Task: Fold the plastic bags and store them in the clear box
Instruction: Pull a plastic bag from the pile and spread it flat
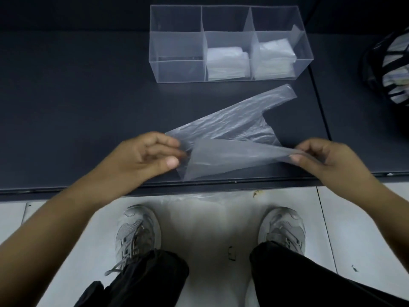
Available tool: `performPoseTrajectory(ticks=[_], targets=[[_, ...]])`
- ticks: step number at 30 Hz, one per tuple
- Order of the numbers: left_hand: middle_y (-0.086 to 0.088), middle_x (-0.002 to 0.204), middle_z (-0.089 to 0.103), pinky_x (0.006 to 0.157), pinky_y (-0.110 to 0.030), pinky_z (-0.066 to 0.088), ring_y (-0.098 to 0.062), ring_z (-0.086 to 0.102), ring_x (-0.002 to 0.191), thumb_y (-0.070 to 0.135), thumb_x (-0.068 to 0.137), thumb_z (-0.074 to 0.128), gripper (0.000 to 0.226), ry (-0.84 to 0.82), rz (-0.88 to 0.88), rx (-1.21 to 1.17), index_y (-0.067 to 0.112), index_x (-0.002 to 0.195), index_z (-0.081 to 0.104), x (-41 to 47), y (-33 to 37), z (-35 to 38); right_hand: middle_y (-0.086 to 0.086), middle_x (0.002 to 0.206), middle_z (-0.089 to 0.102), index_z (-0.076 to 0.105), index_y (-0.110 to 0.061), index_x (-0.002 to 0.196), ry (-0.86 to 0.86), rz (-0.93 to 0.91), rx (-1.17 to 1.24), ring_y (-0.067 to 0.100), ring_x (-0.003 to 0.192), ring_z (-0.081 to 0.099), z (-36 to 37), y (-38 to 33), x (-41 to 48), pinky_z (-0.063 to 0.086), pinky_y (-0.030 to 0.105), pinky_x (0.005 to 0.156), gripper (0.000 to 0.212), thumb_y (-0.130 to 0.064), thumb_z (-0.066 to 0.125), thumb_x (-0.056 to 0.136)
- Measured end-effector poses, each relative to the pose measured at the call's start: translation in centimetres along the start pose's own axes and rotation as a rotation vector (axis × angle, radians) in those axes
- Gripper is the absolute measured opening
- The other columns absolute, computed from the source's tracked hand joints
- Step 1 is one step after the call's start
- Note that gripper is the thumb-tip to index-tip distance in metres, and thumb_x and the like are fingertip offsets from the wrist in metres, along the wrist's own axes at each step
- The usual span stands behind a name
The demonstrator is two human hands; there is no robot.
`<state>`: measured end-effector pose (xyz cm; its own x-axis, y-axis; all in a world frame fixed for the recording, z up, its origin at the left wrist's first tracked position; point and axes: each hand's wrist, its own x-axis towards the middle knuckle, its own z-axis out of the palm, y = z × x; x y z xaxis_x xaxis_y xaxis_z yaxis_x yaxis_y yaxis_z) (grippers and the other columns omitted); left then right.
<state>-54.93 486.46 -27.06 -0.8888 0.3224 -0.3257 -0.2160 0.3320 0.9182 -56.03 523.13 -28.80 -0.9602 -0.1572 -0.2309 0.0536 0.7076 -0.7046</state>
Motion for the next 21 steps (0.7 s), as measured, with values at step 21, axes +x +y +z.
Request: performPoseTrajectory(ticks=[21], targets=[[0.006, 0.080, 0.074, 0.071, -0.007, 0.048, -0.001, 0.067, 0.073, 0.017, 0.078, 0.075, 0.018, 0.369, -0.013, 0.010, 0.034, 0.081, 0.073, 3.3, -2.6, -2.3, -0.002, 0.069, 0.067, 0.067, -0.014, 0.067, -0.047, 0.079, 0.224, 0.004, 0.070, 0.058, -3.6, -0.1, 3.9, 0.041, 0.003, 0.072, 0.022, -0.022, 0.063, 0.088]])
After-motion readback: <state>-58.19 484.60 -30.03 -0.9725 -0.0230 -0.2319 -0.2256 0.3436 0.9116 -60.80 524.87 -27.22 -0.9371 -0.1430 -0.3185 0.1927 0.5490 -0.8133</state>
